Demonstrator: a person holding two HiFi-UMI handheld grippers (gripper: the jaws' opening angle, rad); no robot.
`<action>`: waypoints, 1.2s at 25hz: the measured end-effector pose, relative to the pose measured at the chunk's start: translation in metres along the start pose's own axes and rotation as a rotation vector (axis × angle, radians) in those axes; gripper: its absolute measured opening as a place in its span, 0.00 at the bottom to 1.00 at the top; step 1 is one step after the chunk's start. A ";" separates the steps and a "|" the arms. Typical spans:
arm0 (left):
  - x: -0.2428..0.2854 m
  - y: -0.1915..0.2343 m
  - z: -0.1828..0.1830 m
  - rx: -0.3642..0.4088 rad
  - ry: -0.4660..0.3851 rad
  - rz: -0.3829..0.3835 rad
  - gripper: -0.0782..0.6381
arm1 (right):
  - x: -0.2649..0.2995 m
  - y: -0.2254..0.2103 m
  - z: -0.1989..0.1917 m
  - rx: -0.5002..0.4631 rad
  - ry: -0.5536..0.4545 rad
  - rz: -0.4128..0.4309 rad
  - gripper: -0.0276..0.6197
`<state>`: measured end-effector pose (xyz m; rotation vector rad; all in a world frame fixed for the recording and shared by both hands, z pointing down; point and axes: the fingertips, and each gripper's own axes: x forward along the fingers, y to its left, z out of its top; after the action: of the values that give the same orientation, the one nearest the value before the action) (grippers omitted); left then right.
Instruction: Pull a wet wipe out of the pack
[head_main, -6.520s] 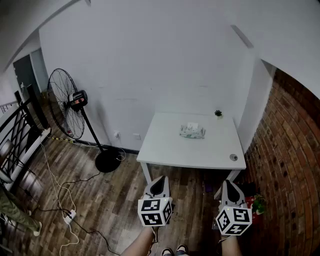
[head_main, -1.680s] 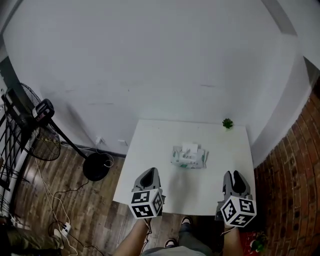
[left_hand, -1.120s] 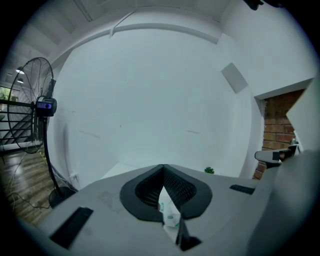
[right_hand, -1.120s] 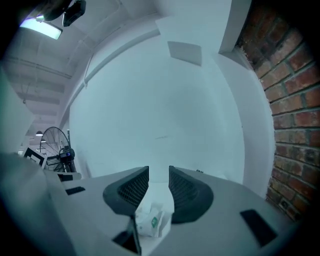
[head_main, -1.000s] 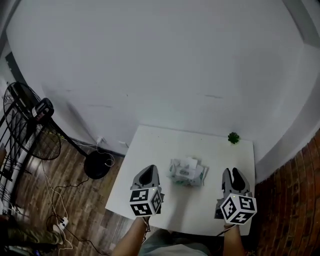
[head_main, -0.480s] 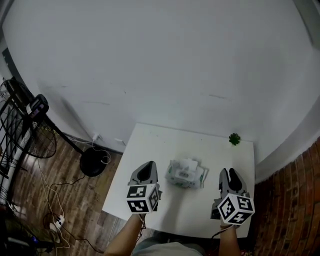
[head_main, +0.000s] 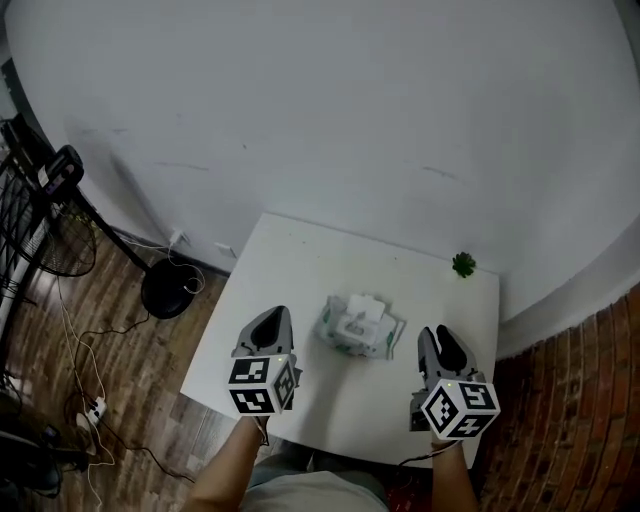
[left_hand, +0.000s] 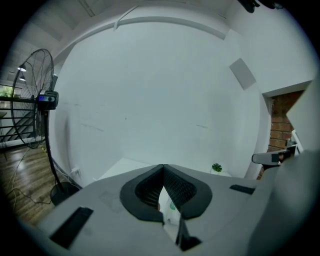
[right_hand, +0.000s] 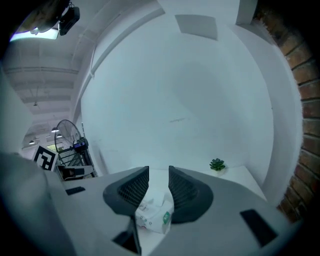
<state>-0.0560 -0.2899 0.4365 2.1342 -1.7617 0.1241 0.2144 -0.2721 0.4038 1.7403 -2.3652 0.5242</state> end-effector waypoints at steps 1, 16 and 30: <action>-0.002 0.003 -0.003 -0.004 0.003 0.010 0.11 | 0.003 0.002 -0.003 -0.017 0.017 0.022 0.23; -0.038 0.046 -0.047 -0.050 0.054 0.158 0.11 | 0.053 0.040 -0.046 -0.323 0.237 0.380 0.22; -0.074 0.079 -0.086 -0.120 0.093 0.298 0.11 | 0.101 0.056 -0.111 -0.586 0.510 0.634 0.22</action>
<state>-0.1342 -0.2042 0.5124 1.7444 -1.9677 0.1866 0.1215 -0.3066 0.5290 0.5242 -2.3055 0.2508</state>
